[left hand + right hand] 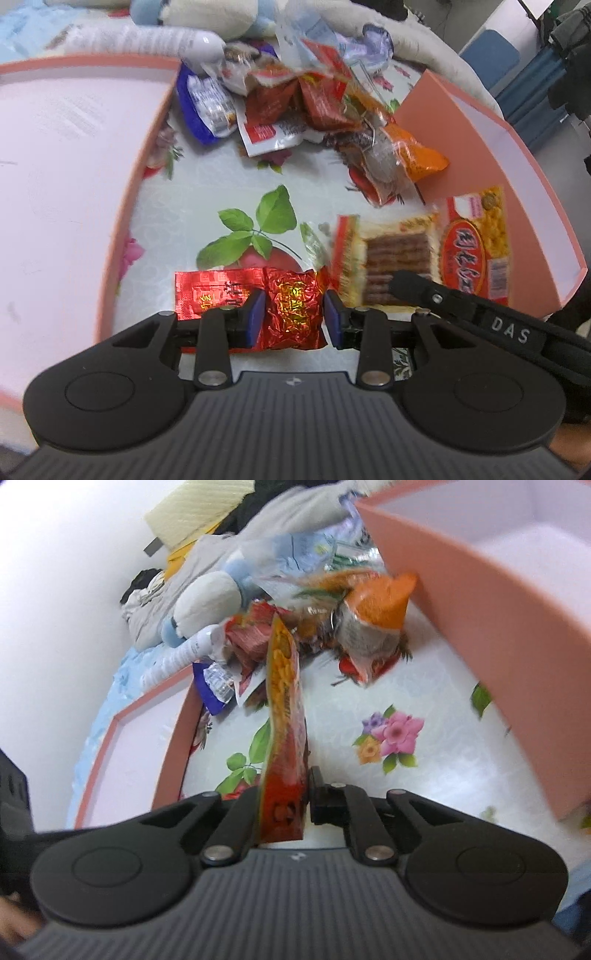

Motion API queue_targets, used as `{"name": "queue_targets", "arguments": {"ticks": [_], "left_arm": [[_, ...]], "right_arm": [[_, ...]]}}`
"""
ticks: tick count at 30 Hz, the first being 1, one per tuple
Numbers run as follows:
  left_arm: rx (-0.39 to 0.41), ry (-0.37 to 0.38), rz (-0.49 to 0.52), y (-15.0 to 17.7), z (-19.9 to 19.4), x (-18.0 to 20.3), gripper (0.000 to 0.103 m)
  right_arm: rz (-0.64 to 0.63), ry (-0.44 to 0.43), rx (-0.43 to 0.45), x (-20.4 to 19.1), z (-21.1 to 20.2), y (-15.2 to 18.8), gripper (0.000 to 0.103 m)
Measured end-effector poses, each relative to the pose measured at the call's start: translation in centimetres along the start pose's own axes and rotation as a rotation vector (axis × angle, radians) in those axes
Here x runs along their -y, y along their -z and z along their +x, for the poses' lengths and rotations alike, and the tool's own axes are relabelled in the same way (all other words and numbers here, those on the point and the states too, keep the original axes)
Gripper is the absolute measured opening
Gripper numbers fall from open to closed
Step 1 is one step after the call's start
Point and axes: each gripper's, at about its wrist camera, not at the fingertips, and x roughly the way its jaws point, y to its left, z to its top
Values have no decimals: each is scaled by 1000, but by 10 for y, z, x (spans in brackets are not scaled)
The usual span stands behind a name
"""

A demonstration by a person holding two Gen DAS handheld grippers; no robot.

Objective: Organize snacks
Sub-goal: 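Close the left tool on the red candy while the right tool grasps the sausage-stick pack, then carry both held snacks over the deeper pink box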

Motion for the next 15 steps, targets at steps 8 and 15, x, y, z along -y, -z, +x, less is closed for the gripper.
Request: {"name": "queue_targets", "arguments": {"ticks": [8, 15], "left_arm": [[80, -45, 27, 10, -52, 32, 40], [146, -58, 69, 20, -93, 71, 40]], "right_arm": [[-148, 55, 42, -10, -49, 1, 9], [-206, 39, 113, -11, -99, 0, 9]]}}
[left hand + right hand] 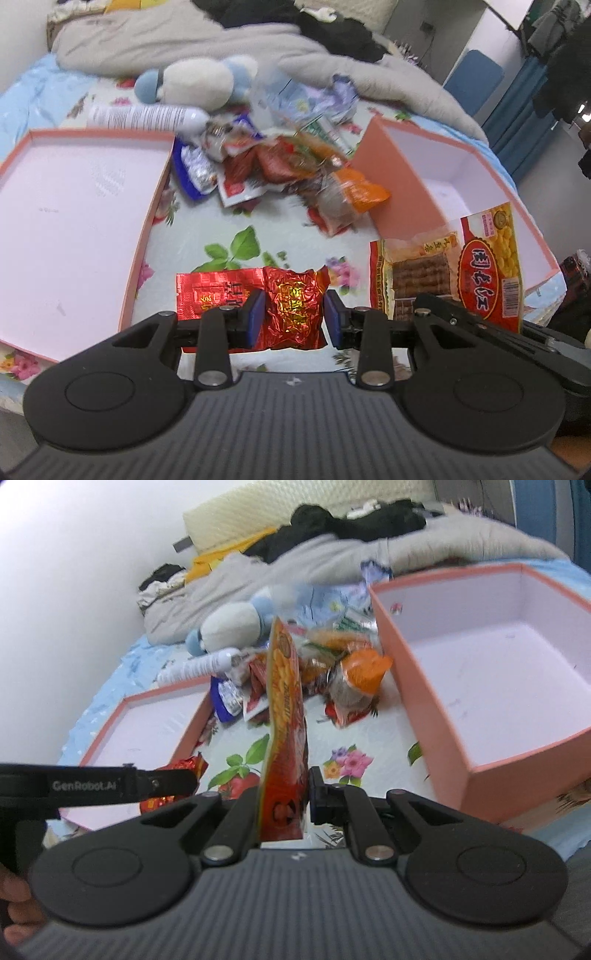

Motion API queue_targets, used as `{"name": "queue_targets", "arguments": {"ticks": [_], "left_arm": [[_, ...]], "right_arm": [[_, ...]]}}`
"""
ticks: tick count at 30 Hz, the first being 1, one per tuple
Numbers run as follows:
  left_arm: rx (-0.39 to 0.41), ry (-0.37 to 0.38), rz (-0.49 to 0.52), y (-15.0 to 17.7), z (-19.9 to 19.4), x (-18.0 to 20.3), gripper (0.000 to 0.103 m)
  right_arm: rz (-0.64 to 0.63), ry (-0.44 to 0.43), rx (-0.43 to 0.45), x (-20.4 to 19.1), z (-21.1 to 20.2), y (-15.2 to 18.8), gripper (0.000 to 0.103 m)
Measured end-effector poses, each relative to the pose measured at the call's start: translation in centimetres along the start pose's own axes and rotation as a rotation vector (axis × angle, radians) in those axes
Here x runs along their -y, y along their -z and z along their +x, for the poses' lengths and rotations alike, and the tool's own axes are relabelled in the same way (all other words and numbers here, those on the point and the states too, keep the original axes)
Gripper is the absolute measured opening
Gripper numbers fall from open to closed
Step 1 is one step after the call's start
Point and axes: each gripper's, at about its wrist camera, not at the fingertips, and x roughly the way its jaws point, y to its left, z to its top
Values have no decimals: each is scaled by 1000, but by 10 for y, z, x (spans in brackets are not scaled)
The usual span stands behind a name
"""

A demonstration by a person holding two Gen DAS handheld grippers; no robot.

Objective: Organize snacks
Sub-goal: 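Carry both held snacks over the deeper pink box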

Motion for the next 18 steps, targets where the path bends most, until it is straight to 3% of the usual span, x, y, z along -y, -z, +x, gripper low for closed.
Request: {"name": "queue_targets", "arguments": {"ticks": [9, 18], "left_arm": [[66, 7, 32, 4, -47, 46, 40], [87, 63, 81, 10, -73, 83, 40]], "right_arm": [[-28, 6, 104, 2, -66, -10, 9], [-41, 78, 180, 12, -115, -13, 9]]}}
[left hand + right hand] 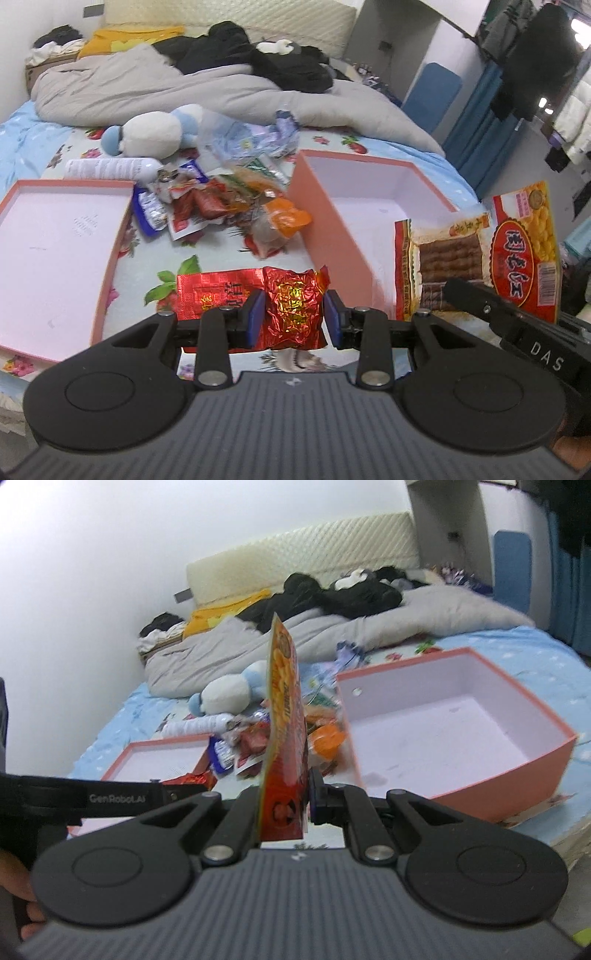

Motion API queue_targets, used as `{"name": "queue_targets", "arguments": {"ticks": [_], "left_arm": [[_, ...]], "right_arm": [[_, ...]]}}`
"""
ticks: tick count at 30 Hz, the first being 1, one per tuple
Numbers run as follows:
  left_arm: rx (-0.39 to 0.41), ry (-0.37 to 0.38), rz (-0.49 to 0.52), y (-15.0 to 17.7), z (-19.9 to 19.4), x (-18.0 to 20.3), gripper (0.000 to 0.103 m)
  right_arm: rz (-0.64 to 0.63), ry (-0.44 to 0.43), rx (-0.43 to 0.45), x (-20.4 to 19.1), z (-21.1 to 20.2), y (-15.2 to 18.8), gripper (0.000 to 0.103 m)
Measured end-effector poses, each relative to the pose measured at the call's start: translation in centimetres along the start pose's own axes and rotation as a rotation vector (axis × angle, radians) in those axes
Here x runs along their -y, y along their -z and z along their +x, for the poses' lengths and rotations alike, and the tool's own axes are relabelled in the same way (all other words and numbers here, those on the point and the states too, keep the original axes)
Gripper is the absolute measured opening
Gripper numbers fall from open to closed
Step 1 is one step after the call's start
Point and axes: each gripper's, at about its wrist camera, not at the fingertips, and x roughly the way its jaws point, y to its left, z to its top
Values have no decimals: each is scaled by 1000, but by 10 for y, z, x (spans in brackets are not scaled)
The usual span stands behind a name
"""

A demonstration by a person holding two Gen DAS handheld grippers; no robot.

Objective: Organize snacks
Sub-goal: 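Carry both held snacks over the deeper pink box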

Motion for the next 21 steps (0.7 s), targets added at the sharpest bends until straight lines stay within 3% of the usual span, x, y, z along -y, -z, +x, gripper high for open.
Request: {"name": "queue_targets", "arguments": {"ticks": [11, 21], "left_arm": [[-3, 89, 63, -15, 21, 55, 40], [-6, 145, 166, -72, 82, 103, 40]], "right_arm": [[30, 81, 29, 34, -15, -5, 9], [59, 162, 57, 92, 31, -40, 9]]}}
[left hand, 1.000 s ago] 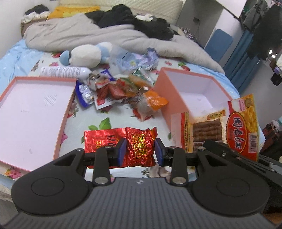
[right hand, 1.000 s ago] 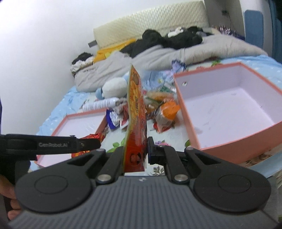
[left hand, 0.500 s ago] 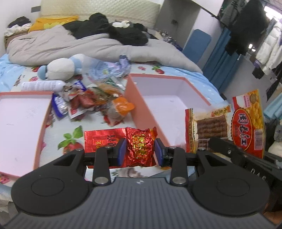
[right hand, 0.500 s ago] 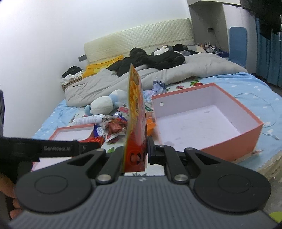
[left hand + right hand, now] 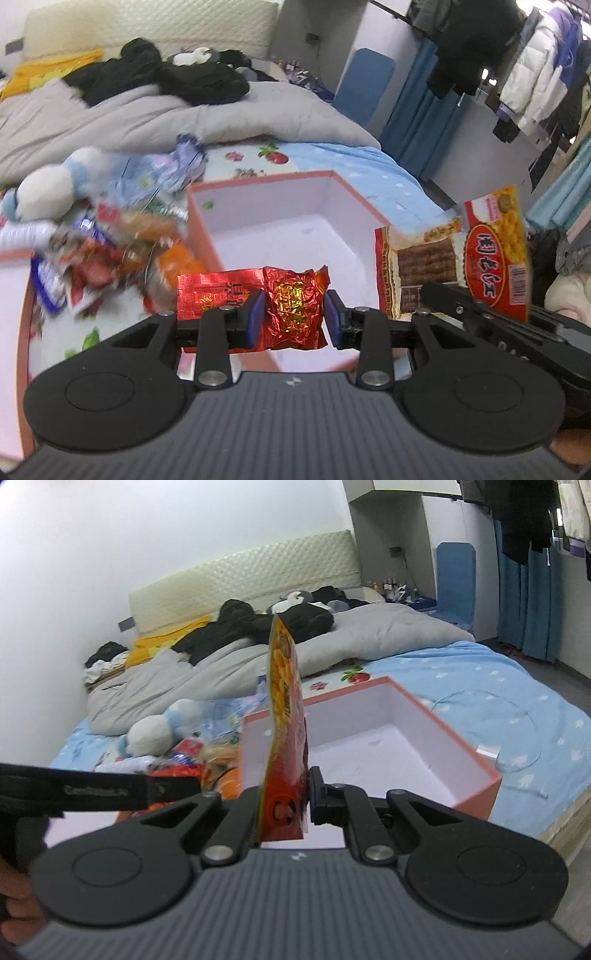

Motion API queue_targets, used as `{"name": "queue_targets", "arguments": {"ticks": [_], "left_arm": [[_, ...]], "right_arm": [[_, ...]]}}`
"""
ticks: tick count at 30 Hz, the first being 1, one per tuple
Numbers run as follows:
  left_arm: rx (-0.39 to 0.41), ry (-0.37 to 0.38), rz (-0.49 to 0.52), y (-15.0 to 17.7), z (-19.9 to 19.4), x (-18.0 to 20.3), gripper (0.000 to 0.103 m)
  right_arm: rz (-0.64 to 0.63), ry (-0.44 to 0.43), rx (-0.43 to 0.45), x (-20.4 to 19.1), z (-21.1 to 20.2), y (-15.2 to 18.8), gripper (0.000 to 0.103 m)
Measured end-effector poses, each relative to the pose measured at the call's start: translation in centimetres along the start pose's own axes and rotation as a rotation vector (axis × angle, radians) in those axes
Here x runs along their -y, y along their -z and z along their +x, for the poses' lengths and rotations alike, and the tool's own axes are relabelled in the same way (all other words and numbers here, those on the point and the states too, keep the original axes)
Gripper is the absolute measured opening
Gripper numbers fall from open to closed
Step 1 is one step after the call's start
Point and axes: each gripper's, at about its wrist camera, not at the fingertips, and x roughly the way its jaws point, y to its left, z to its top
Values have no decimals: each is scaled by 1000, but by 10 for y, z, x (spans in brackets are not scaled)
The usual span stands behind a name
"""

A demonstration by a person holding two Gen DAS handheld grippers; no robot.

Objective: Organize snacks
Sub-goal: 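Carry both held snacks over the deeper pink box, then open the left tool and right tool to drop snacks into the box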

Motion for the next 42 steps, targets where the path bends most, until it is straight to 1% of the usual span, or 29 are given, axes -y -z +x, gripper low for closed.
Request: {"name": "queue_targets", "arguments": {"ticks": [2, 4, 8, 10, 12, 14, 18, 21, 24, 25, 26, 27, 28, 30, 34, 42], "left_arm": [[4, 9, 19, -14, 16, 4, 40], [-11, 3, 29, -23, 34, 7, 40], [-77, 21, 23, -39, 79, 10, 40], [-110, 13, 21, -45, 101, 9, 40], [-174, 15, -1, -53, 124, 7, 40], [-220, 26, -7, -58, 140, 6, 40], [-273, -8, 5, -66, 167, 4, 41], [-284, -24, 8, -68, 173, 2, 41], [-298, -4, -9, -67, 174, -1, 41], [-301, 4, -10, -66, 173, -1, 42], [-300, 5, -10, -66, 173, -1, 46], [-300, 1, -11, -65, 173, -1, 55], [-296, -2, -7, -65, 172, -1, 64], [-282, -9, 3, -64, 168, 0, 71], [-248, -6, 0, -63, 156, -3, 72], [-149, 2, -14, -54, 113, -6, 72]], "right_arm": [[3, 5, -28, 11, 19, -6, 9], [20, 9, -55, 22, 38, -10, 9], [47, 20, -119, 40, 75, -13, 9], [62, 22, -162, 47, 92, -12, 9], [70, 26, -194, 53, 104, -12, 9], [70, 30, -248, 57, 119, -12, 9], [64, 49, -311, 64, 138, -9, 9], [87, 63, -342, 71, 146, -5, 10], [98, 79, -344, 76, 145, -2, 11], [101, 79, -350, 77, 145, -2, 11], [104, 82, -357, 79, 145, -2, 12], [104, 88, -361, 80, 145, -1, 17], [106, 93, -359, 82, 144, -2, 32], [113, 86, -345, 84, 140, -1, 49], [123, 83, -316, 85, 129, -3, 49], [123, 76, -226, 75, 97, 0, 49]]}}
